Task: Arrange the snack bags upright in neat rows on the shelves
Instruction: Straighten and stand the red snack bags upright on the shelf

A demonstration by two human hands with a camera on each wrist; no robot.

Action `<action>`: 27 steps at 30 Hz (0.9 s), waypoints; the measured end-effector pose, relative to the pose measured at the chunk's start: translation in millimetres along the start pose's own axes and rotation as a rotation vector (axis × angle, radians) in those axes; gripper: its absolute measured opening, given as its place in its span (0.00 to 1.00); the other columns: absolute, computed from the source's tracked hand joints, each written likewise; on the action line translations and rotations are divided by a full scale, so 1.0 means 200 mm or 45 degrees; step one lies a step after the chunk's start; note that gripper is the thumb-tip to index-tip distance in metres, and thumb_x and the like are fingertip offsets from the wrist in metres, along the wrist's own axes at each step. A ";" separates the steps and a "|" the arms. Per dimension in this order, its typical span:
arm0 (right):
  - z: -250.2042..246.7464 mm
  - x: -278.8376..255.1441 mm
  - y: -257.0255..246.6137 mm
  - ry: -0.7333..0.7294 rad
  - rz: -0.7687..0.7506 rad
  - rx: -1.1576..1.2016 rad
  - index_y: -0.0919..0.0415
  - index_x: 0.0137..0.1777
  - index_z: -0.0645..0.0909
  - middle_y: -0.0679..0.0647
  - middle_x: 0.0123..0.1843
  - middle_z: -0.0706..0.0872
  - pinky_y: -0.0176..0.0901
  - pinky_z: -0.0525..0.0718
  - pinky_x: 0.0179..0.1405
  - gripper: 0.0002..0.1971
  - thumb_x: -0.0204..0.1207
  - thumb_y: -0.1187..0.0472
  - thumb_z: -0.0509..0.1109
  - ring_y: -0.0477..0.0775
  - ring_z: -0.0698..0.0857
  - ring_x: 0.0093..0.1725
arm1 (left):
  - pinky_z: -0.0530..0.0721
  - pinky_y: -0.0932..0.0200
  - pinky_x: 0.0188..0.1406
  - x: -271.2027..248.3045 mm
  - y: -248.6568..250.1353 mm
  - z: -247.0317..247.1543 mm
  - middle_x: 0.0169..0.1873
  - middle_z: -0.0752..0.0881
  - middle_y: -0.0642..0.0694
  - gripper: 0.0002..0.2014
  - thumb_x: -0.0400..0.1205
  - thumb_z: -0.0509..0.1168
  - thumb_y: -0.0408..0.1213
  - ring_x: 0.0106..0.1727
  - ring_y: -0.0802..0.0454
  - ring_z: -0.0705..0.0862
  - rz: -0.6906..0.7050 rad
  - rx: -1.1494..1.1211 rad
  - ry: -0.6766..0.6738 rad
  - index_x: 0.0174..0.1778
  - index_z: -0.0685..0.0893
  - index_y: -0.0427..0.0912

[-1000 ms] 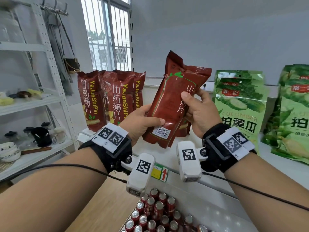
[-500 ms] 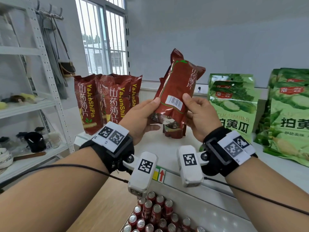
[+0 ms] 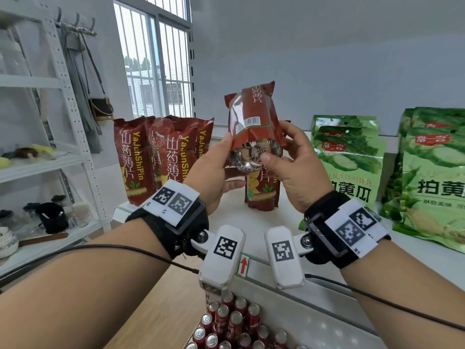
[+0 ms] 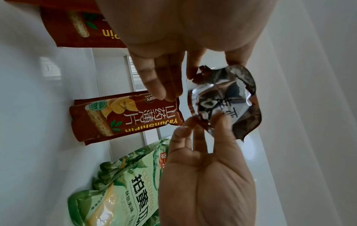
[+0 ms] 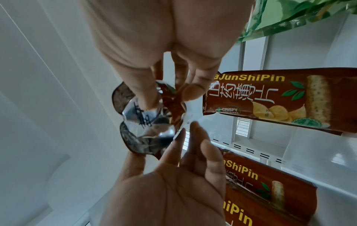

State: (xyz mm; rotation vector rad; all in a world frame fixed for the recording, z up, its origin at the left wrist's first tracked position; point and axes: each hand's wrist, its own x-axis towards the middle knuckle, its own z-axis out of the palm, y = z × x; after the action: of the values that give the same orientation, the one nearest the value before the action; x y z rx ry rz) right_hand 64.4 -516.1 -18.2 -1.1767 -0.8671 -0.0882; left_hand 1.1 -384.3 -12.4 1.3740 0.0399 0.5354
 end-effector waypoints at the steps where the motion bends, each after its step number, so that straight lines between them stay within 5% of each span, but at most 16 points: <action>1: 0.01 0.01 0.00 0.012 -0.004 0.018 0.43 0.60 0.74 0.45 0.52 0.84 0.42 0.86 0.45 0.23 0.75 0.72 0.68 0.41 0.88 0.45 | 0.82 0.61 0.31 0.00 0.00 0.00 0.47 0.88 0.46 0.23 0.84 0.56 0.56 0.40 0.54 0.86 -0.001 0.008 0.016 0.63 0.82 0.43; 5: 0.02 0.02 -0.01 0.047 -0.009 0.101 0.45 0.61 0.76 0.47 0.54 0.85 0.42 0.85 0.46 0.15 0.81 0.66 0.62 0.43 0.87 0.49 | 0.81 0.64 0.29 -0.01 0.00 0.00 0.37 0.84 0.47 0.14 0.87 0.56 0.47 0.29 0.58 0.81 0.057 -0.018 -0.041 0.56 0.82 0.42; 10: 0.01 0.02 -0.03 -0.001 -0.088 -0.042 0.46 0.58 0.74 0.52 0.58 0.81 0.38 0.84 0.46 0.24 0.66 0.69 0.74 0.42 0.86 0.47 | 0.87 0.60 0.31 -0.01 0.01 -0.01 0.47 0.86 0.40 0.20 0.87 0.54 0.35 0.34 0.54 0.89 0.049 -0.166 -0.085 0.77 0.67 0.42; 12: 0.02 0.02 -0.03 -0.036 -0.072 -0.056 0.48 0.55 0.74 0.53 0.57 0.80 0.42 0.84 0.46 0.25 0.64 0.72 0.74 0.47 0.84 0.47 | 0.88 0.57 0.37 0.00 0.02 -0.01 0.51 0.88 0.39 0.23 0.87 0.53 0.47 0.43 0.48 0.90 0.028 -0.165 -0.124 0.74 0.72 0.38; 14: 0.03 0.01 -0.03 -0.079 -0.046 -0.096 0.47 0.55 0.76 0.54 0.58 0.80 0.50 0.85 0.52 0.24 0.62 0.68 0.74 0.52 0.79 0.49 | 0.87 0.55 0.44 0.00 0.02 -0.01 0.56 0.88 0.39 0.36 0.78 0.53 0.64 0.51 0.47 0.89 0.015 -0.138 -0.160 0.72 0.76 0.38; 17: 0.04 0.00 -0.05 -0.160 0.019 -0.003 0.49 0.58 0.78 0.62 0.59 0.81 0.59 0.83 0.58 0.21 0.64 0.64 0.70 0.58 0.79 0.53 | 0.79 0.54 0.52 -0.01 0.02 -0.02 0.52 0.90 0.46 0.35 0.70 0.63 0.68 0.52 0.51 0.87 0.034 0.033 -0.201 0.63 0.82 0.44; 20: 0.03 0.02 -0.05 -0.070 0.090 0.103 0.53 0.53 0.79 0.56 0.54 0.84 0.45 0.85 0.43 0.09 0.74 0.63 0.66 0.50 0.85 0.48 | 0.76 0.51 0.57 -0.01 0.00 -0.04 0.47 0.89 0.50 0.19 0.68 0.69 0.49 0.51 0.50 0.84 0.058 0.123 -0.214 0.55 0.84 0.49; 22: 0.02 0.04 -0.04 0.067 0.146 0.145 0.54 0.52 0.77 0.56 0.54 0.83 0.41 0.82 0.40 0.05 0.79 0.63 0.65 0.49 0.84 0.47 | 0.83 0.56 0.53 0.00 -0.02 -0.05 0.47 0.90 0.49 0.24 0.68 0.69 0.38 0.49 0.52 0.87 0.091 0.063 -0.282 0.63 0.81 0.45; 25: 0.01 0.05 -0.01 0.095 0.276 0.240 0.58 0.61 0.74 0.55 0.51 0.86 0.39 0.84 0.33 0.14 0.76 0.64 0.69 0.49 0.87 0.43 | 0.87 0.59 0.45 -0.01 -0.03 -0.06 0.43 0.90 0.48 0.34 0.67 0.67 0.28 0.47 0.53 0.89 0.103 0.064 -0.402 0.73 0.72 0.45; 27: 0.01 0.05 0.00 0.048 0.335 0.251 0.61 0.66 0.73 0.52 0.44 0.88 0.35 0.83 0.28 0.21 0.74 0.67 0.71 0.45 0.89 0.37 | 0.83 0.48 0.60 -0.02 -0.03 -0.07 0.48 0.88 0.41 0.39 0.65 0.64 0.28 0.55 0.46 0.87 0.054 0.091 -0.384 0.76 0.69 0.49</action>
State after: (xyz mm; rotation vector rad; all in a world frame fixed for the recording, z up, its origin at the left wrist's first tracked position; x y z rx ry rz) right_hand 70.8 -511.4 -11.2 -1.0901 -0.6658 0.1851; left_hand -4.5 -373.8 -21.5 1.5161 -0.2172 0.3599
